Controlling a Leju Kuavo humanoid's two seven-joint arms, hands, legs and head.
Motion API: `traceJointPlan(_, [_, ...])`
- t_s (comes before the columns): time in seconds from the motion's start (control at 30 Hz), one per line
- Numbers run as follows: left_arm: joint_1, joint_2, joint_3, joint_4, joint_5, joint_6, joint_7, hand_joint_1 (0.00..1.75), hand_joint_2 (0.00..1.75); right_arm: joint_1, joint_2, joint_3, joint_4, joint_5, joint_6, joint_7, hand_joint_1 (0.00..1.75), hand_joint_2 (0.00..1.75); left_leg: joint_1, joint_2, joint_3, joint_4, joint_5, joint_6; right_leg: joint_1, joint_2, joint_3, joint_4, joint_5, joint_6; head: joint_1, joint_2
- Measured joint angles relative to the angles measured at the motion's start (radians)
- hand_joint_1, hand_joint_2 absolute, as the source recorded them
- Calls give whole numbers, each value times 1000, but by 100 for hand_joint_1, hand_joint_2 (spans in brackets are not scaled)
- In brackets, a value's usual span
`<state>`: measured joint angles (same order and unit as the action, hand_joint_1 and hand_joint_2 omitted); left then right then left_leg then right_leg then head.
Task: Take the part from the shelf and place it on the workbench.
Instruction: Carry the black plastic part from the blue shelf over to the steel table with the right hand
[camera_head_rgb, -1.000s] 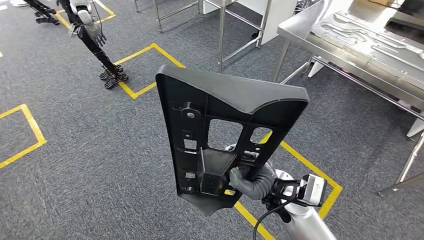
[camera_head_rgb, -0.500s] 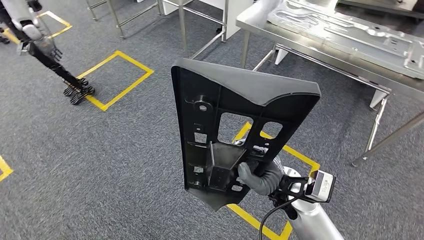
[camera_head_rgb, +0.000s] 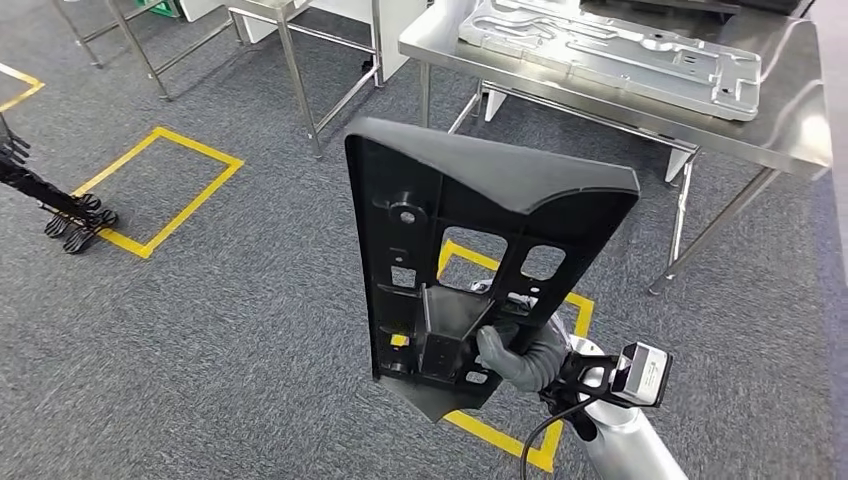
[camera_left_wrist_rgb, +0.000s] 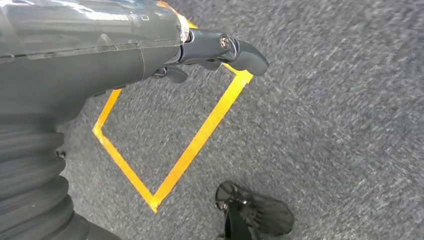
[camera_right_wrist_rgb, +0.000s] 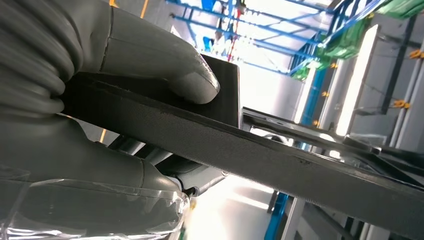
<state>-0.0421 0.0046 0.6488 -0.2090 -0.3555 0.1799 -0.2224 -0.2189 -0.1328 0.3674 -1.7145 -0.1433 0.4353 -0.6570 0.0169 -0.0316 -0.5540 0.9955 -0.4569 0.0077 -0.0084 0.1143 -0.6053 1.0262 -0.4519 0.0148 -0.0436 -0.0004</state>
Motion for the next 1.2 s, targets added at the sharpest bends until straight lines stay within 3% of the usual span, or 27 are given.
traceJointPlan(0.03, [0,1,0,0,0,-1,0,0,175,-1,0,-4,0,0,1,0,175,175,2,12,1,-4,3,6,2,-27,-18,36,-22,3,0,0])
traceJointPlan(0.1, [4,2,0,0,0,-4,-1,0,175,-2,0,-8,0,0,2,-2,175,175,-1,37,1,-6,3,14,1,-84,-79,160,-85,8,0,0])
traceJointPlan(0.17, [8,3,1,0,0,-6,-1,0,175,0,0,-9,1,0,3,-2,175,175,-2,63,1,-6,1,15,-3,-103,-128,255,-113,12,0,0])
traceJointPlan(0.2, [8,3,1,0,0,-7,-1,0,175,1,0,-10,2,0,4,-3,175,175,-3,75,2,-6,-1,14,-5,-108,-128,254,-101,13,0,0])
traceJointPlan(0.23, [6,3,1,0,0,-7,-1,0,175,1,0,-11,3,0,4,-3,175,175,-3,86,3,-6,-2,12,-6,-115,-107,214,-73,13,0,0])
traceJointPlan(0.3, [4,3,1,0,0,-9,-2,0,175,-3,0,-14,4,0,4,-2,175,175,-6,105,9,-4,-8,5,-1,-163,-34,76,-13,5,0,0])
traceJointPlan(0.37, [2,4,2,0,0,-10,-2,0,175,-10,0,-16,4,0,5,-2,175,175,-12,125,13,-1,-15,-5,9,-199,9,-10,11,-6,0,0])
traceJointPlan(0.4, [2,4,2,0,0,-10,-2,0,175,-13,1,-17,4,0,6,-2,175,175,-15,136,15,-1,-18,-10,12,-199,11,-20,9,-11,0,0])
traceJointPlan(0.47, [0,6,3,-1,-1,-13,-3,0,175,-14,1,-17,4,0,7,-2,175,175,-12,151,20,2,-25,-21,10,-169,10,-22,12,-20,0,0])
traceJointPlan(0.53, [-1,6,4,-1,-1,-18,-6,0,175,-17,2,-17,5,0,7,-3,175,175,-7,115,4,50,-61,-32,5,-144,12,-27,16,-32,0,0])
traceJointPlan(0.6, [1,8,5,-1,-2,-21,-9,0,175,-19,4,-17,6,0,7,-3,175,175,-3,60,-52,173,-127,-38,3,-120,12,-28,18,-39,0,0])
traceJointPlan(0.63, [3,9,6,-1,-2,-22,-10,0,175,-18,5,-17,6,0,7,-3,175,175,-3,47,-86,242,-155,-40,3,-107,12,-27,18,-41,0,0])
traceJointPlan(0.67, [4,9,6,-1,-3,-23,-10,0,175,-17,6,-17,8,0,7,-3,175,175,-3,42,-110,288,-165,-41,3,-92,12,-27,18,-41,0,0])
traceJointPlan(0.7, [5,10,6,-1,-3,-24,-10,0,175,-16,6,-17,8,0,7,-3,175,175,-3,39,-119,297,-155,-41,4,-77,12,-26,18,-41,0,0])
traceJointPlan(0.77, [5,10,6,-1,-4,-24,-10,0,175,-15,6,-17,10,0,7,-3,175,175,-2,29,-81,199,-83,-37,3,-49,15,-23,16,-38,0,0])
traceJointPlan(0.83, [4,12,7,-1,-7,-24,-11,0,175,-16,6,-17,10,0,7,-5,175,175,0,-11,-24,67,-26,-29,4,-24,14,-17,13,-31,0,0])
traceJointPlan(0.9, [3,13,8,-1,-10,-24,-11,0,175,-16,6,-17,12,0,7,-7,175,175,-1,-34,-4,19,-16,-20,2,-3,8,-13,15,-18,0,0])
traceJointPlan(0.97, [0,12,8,-1,-13,-24,-12,0,175,-15,6,-17,13,0,6,-10,175,175,-1,-15,-3,14,-12,-8,0,11,2,-14,18,-5,0,0])
traceJointPlan(1.03, [-2,11,8,-1,-15,-25,-14,0,175,-16,6,-18,13,0,6,-11,175,175,2,8,0,6,-7,7,3,-23,-14,16,-3,5,0,0])
traceJointPlan(1.1, [0,11,8,-2,-18,-27,-17,0,175,-18,6,-18,13,0,4,-12,175,175,0,31,1,2,-6,16,4,-81,-68,128,-63,12,0,0])
traceJointPlan(1.17, [3,11,8,-2,-20,-28,-18,0,175,-16,6,-18,15,2,3,-12,175,175,-3,52,1,2,-8,19,-2,-104,-131,254,-110,17,0,0])
traceJointPlan(1.2, [3,11,8,-2,-21,-29,-18,0,175,-15,6,-18,16,4,2,-12,175,175,-3,59,1,2,-8,19,-4,-108,-142,275,-108,19,0,0])
